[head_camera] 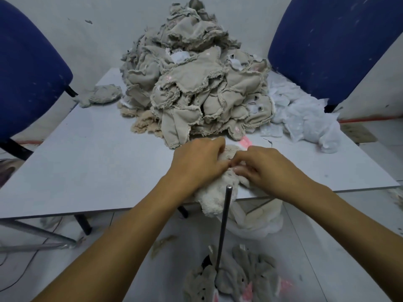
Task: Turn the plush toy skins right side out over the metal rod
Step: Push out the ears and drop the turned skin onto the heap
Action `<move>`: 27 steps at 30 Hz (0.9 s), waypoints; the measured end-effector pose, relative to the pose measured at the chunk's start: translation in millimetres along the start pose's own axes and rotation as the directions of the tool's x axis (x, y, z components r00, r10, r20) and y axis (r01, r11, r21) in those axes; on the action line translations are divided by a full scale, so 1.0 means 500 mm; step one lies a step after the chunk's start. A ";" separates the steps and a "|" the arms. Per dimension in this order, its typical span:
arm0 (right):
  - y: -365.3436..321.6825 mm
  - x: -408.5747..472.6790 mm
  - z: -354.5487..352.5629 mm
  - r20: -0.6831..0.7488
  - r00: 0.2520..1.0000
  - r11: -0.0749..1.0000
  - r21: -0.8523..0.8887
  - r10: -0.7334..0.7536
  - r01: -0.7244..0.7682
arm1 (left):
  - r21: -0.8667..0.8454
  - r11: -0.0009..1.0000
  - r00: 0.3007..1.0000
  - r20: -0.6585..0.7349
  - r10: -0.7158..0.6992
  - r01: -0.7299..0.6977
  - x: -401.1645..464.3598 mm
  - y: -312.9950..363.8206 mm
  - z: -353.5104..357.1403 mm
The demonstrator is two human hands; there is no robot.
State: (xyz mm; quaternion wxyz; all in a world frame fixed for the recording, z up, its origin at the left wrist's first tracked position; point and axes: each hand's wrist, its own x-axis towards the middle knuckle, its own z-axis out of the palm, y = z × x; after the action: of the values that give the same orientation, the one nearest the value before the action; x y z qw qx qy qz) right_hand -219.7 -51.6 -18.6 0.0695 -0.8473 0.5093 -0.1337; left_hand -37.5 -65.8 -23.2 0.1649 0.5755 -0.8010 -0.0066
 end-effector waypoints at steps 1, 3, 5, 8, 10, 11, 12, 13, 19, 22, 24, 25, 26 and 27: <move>-0.004 0.000 -0.001 0.021 0.999 0.999 0.032 0.026 -0.026 | -0.008 1.000 1.000 0.004 0.016 -0.016 0.000 0.004 0.001; -0.012 0.003 -0.001 -0.040 0.997 0.996 0.054 0.067 -0.065 | -0.120 0.993 0.999 0.046 0.023 -0.017 0.004 0.011 0.001; -0.021 0.004 0.001 -0.112 0.986 0.990 0.074 0.124 -0.116 | -0.172 0.985 0.998 0.067 0.001 0.011 0.007 0.017 0.001; -0.024 0.002 0.004 -0.106 0.966 0.965 0.141 0.236 -0.220 | -0.216 0.975 0.998 0.045 -0.033 0.042 0.004 0.028 0.009; -0.022 0.001 0.004 -0.096 0.950 0.943 0.185 0.298 -0.277 | -0.381 0.920 0.994 -0.030 -0.108 0.089 0.003 0.037 0.008; -0.020 0.002 0.002 -0.110 0.940 0.931 0.215 0.324 -0.295 | -0.463 0.880 0.986 -0.068 -0.155 0.107 0.005 0.041 0.003; -0.017 0.003 -0.002 -0.136 0.928 0.917 0.260 0.346 -0.303 | -0.518 0.847 0.979 -0.075 -0.188 0.123 0.006 0.045 -0.003; -0.013 0.005 -0.008 -0.169 0.915 0.899 0.319 0.366 -0.300 | -0.541 0.830 0.981 -0.046 -0.190 0.135 0.007 0.047 -0.008; -0.015 -0.002 -0.017 -0.276 0.926 0.929 0.333 0.257 -0.159 | -0.172 0.985 0.995 -0.098 -0.029 0.012 -0.009 0.057 -0.014; -0.020 -0.009 -0.019 -0.276 0.960 0.972 0.235 0.041 0.026 | 0.010 0.983 0.974 -0.134 0.181 -0.181 -0.003 0.042 -0.015; -0.018 -0.012 -0.020 -0.291 0.955 0.983 0.155 -0.052 0.101 | 0.024 0.981 0.975 -0.115 0.193 -0.191 -0.002 0.038 -0.017; -0.020 -0.013 -0.017 -0.313 0.947 0.987 0.115 -0.070 0.111 | 0.007 0.982 0.973 -0.133 0.188 -0.189 -0.005 0.040 -0.016; -0.022 -0.015 -0.014 -0.341 0.938 0.993 0.074 -0.067 0.097 | -0.009 0.981 0.968 -0.163 0.189 -0.193 -0.010 0.045 -0.015; -0.024 -0.016 -0.011 -0.364 0.930 0.998 0.023 -0.049 0.062 | -0.018 0.979 0.961 -0.195 0.195 -0.203 -0.016 0.052 -0.015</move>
State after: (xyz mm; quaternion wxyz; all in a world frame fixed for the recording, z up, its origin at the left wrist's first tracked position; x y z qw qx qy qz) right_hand -214.9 -38.6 -11.5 -0.0149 -0.8207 0.4869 -0.2985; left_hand -57.2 -48.2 -12.7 0.2520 0.4869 -0.8348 0.0506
